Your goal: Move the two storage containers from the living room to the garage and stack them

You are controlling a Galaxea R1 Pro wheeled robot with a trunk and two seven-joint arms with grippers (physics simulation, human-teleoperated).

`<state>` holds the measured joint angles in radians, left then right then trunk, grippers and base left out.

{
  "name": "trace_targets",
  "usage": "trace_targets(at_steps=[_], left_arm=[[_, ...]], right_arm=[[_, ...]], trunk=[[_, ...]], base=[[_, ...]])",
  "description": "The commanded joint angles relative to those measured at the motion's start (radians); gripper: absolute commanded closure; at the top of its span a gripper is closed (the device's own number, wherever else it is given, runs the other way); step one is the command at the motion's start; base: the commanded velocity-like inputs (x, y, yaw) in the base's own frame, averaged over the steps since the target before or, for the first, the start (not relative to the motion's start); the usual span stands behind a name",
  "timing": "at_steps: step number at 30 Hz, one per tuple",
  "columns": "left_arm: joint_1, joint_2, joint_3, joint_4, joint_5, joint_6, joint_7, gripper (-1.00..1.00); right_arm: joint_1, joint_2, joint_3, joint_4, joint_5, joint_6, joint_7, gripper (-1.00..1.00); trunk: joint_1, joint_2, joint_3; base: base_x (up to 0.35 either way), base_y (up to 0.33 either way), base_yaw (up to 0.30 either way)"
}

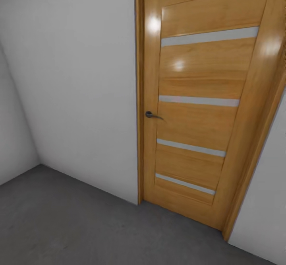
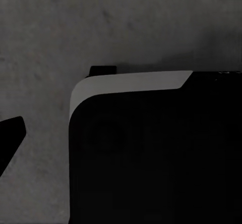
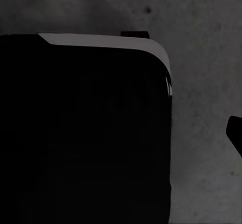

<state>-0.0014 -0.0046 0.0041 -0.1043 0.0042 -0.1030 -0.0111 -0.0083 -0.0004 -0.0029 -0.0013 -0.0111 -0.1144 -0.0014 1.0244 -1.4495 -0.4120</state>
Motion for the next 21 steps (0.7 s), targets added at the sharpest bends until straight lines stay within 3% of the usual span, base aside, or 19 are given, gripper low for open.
trace_targets(at_steps=[1,8,15,21], left_arm=[[0.0,0.0,0.001,0.0,0.0,-0.003,-0.001,-1.0],[0.0,0.0,0.001,-0.001,0.0,-0.003,-0.001,-1.0],[0.0,0.0,0.003,-0.002,0.002,-0.003,0.0,-1.0],[0.0,0.0,0.004,-0.002,0.002,-0.002,0.0,-1.0]], right_arm=[[-0.001,0.0,0.0,0.001,-0.001,-0.004,0.0,-1.0],[-0.001,0.0,0.0,0.001,-0.001,-0.004,0.0,-1.0],[-0.001,-0.001,0.0,0.001,-0.001,-0.004,0.0,-1.0],[-0.001,-0.001,0.0,0.001,-0.001,-0.004,0.0,-1.0]], trunk=[[0.001,0.0,0.0],[0.001,0.0,0.005],[0.001,0.0,0.005],[0.001,0.0,0.006]], base=[[0.309,0.186,-0.238],[0.238,0.128,-0.207],[0.029,0.012,-0.063],[0.002,0.001,-0.208]])
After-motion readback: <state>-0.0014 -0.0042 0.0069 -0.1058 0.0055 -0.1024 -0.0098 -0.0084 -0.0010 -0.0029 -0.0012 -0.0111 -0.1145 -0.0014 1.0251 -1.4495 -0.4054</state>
